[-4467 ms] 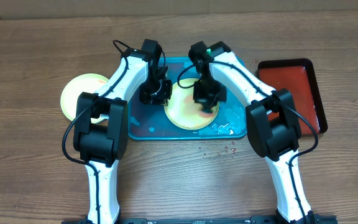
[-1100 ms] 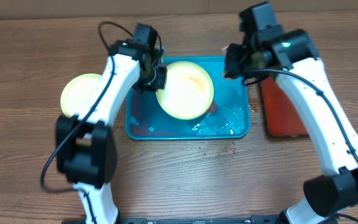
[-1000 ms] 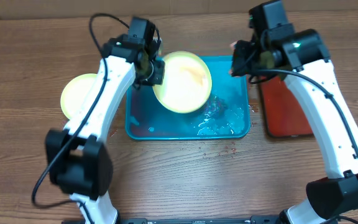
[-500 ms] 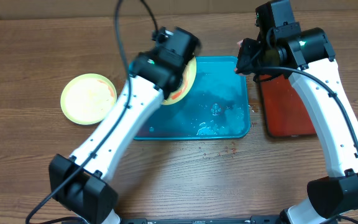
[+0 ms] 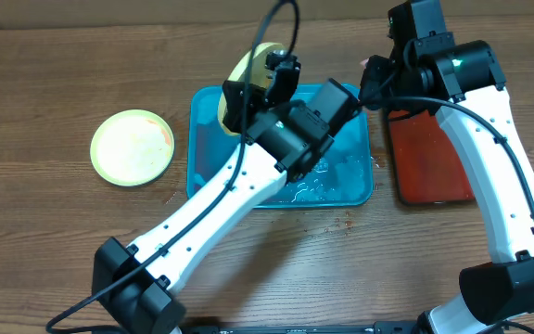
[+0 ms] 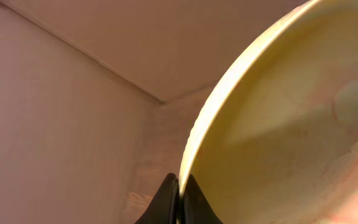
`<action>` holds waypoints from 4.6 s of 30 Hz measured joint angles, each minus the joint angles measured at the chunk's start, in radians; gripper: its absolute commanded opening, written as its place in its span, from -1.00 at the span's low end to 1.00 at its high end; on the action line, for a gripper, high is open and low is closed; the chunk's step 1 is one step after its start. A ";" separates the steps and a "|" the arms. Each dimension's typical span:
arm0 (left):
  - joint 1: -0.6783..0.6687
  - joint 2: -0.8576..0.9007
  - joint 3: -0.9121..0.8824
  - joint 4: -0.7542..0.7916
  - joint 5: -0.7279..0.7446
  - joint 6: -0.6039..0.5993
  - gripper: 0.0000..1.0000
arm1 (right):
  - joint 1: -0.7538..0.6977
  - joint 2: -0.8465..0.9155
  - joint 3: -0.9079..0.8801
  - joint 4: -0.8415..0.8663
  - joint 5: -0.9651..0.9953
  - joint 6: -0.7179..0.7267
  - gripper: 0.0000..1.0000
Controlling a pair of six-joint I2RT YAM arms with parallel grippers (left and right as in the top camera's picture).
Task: Clean dirty plates on tray and stack at the side
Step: 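Lift the yellow plate with the left gripper and stack it on the left pile, then lower the sponge onto the red tray and open the right gripper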
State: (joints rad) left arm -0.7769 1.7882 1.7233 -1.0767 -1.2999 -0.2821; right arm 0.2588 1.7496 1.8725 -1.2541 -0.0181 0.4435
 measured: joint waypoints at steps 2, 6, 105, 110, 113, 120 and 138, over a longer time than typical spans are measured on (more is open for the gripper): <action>-0.009 0.000 0.000 0.000 -0.037 0.000 -0.92 | -0.001 0.000 0.000 -0.001 0.000 0.000 -0.92; -0.014 0.000 0.000 0.000 -0.089 -0.001 -0.92 | -0.002 0.000 0.000 -0.003 0.000 0.000 -0.92; 0.746 0.126 -0.088 0.123 1.491 0.217 1.00 | -0.404 0.192 -0.424 0.305 0.022 -0.714 -0.57; 0.746 0.126 -0.088 0.123 1.491 0.222 1.00 | -0.407 0.193 -0.455 0.319 -0.006 -0.732 -0.34; 0.746 0.126 -0.088 0.123 1.491 0.223 1.00 | -0.408 0.193 -0.453 0.301 -0.012 -0.733 -0.28; 0.746 0.126 -0.088 0.123 1.491 0.223 1.00 | -0.408 0.167 -0.349 0.135 -0.020 -0.693 0.14; 0.746 0.126 -0.088 0.123 1.491 0.223 1.00 | -0.408 -0.679 -0.111 -0.146 -0.075 -0.626 1.00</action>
State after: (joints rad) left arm -0.0311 1.9137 1.6356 -0.9535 0.1909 -0.0593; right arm -0.1490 1.0706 1.7615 -1.3998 -0.0933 -0.1822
